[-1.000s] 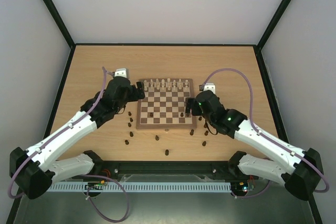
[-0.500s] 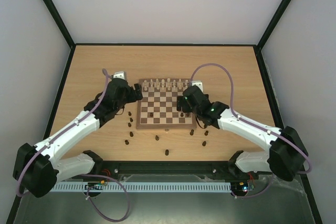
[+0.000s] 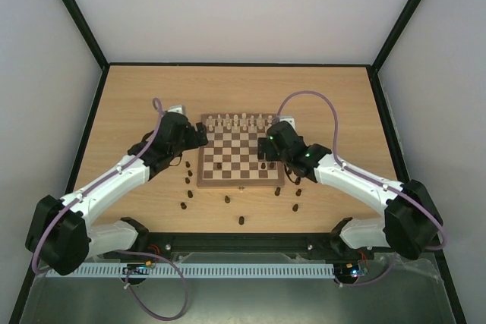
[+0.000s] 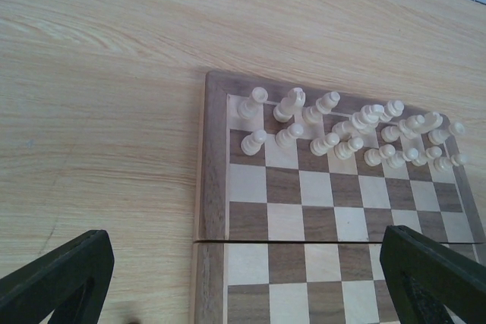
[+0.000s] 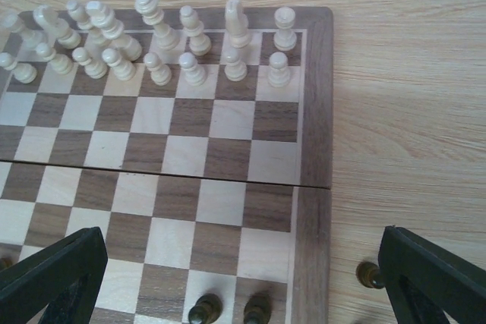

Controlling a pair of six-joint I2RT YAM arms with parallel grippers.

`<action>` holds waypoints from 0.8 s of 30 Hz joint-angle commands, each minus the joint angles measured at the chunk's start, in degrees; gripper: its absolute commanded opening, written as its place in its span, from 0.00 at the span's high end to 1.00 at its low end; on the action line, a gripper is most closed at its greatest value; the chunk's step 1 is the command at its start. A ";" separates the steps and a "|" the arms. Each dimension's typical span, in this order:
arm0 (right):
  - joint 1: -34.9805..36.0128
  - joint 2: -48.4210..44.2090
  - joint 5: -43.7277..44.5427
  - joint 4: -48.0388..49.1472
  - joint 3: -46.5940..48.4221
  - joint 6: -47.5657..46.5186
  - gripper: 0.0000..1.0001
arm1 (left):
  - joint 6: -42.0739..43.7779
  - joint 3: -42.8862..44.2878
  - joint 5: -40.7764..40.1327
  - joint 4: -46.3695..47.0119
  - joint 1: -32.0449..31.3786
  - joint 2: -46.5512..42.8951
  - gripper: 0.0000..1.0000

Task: Set up the chess pieces on the board
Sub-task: Pick up the chess piece at the center of the board.

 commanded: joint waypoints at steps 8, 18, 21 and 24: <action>-6.09 -6.97 -2.47 -7.07 -4.50 3.03 0.01 | -1.89 -4.01 0.62 -3.83 0.42 -3.76 0.01; -10.57 -4.98 -6.58 -7.09 -8.74 3.69 0.23 | -2.41 -4.96 1.20 -4.27 0.45 -1.43 0.01; -13.51 -2.72 -9.06 -6.61 -8.73 2.80 0.35 | -2.25 -5.00 1.38 -3.89 0.41 -0.22 0.01; -16.04 -0.08 -11.27 -5.84 -8.41 1.73 0.36 | -2.13 -5.09 1.43 -3.62 0.41 -0.18 0.01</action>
